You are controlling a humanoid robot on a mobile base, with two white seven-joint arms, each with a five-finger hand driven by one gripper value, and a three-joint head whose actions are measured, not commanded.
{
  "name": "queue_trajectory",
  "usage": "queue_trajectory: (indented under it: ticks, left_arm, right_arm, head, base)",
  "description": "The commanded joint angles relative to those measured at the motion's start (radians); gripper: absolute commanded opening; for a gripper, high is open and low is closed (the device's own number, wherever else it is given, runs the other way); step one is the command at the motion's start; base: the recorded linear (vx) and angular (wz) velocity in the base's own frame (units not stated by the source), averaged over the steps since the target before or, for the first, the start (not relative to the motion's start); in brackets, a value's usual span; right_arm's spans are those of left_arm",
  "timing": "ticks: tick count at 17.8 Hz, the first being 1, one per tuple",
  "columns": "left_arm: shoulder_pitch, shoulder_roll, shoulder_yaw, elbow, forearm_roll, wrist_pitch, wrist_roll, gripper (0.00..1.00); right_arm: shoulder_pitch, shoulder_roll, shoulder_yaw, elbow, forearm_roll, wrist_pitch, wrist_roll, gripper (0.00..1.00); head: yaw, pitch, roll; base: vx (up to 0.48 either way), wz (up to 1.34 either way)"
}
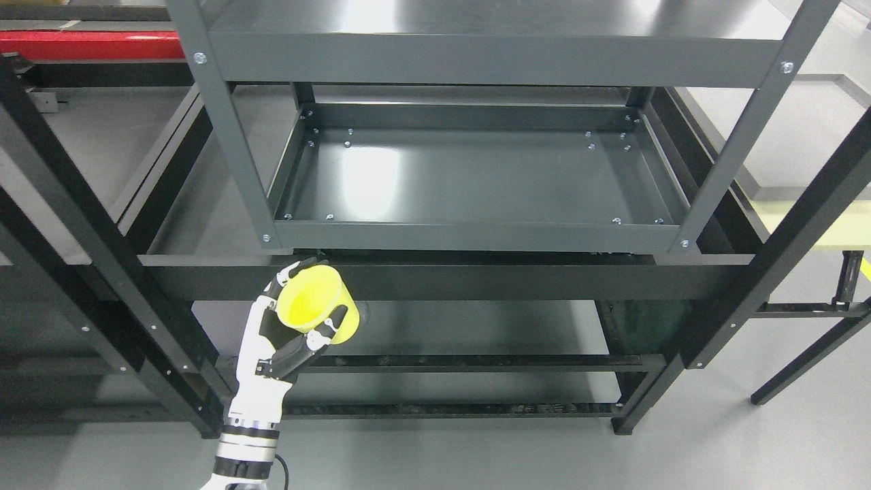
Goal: Place yellow IKEA cup on middle right shelf
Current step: 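Raise the held cup with the left hand up to the shelf level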
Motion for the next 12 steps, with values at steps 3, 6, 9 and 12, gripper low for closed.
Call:
queue_trajectory:
  ticks: [3, 6, 9, 12]
  left_arm:
    - [0.0, 0.017, -0.074, -0.048, 0.001, -0.003, -0.001, 0.02]
    - [0.0, 0.017, -0.12, -0.075, 0.001, -0.023, -0.001, 0.02]
    - [0.0, 0.017, -0.192, -0.106, 0.001, -0.069, -0.001, 0.02]
    - [-0.015, 0.017, -0.211, -0.111, -0.001, -0.146, -0.019, 0.02]
  right_arm:
    - [0.014, -0.017, 0.017, 0.0, -0.025, 0.001, 0.001, 0.99]
    - [0.014, -0.017, 0.017, 0.0, -0.025, 0.001, 0.001, 0.99]
    - [0.014, -0.017, 0.017, 0.0, -0.025, 0.001, 0.001, 0.99]
    - [0.014, -0.017, 0.017, 0.0, -0.025, 0.001, 0.001, 0.99]
  head:
    - [0.0, 0.0, 0.0]
    - [0.0, 0.0, 0.0]
    - [0.0, 0.0, 0.0]
    - [0.0, 0.0, 0.0]
  base:
    - [0.046, -0.07]
    - [0.057, 0.0]
    - [0.049, -0.07]
    - [0.067, -0.19]
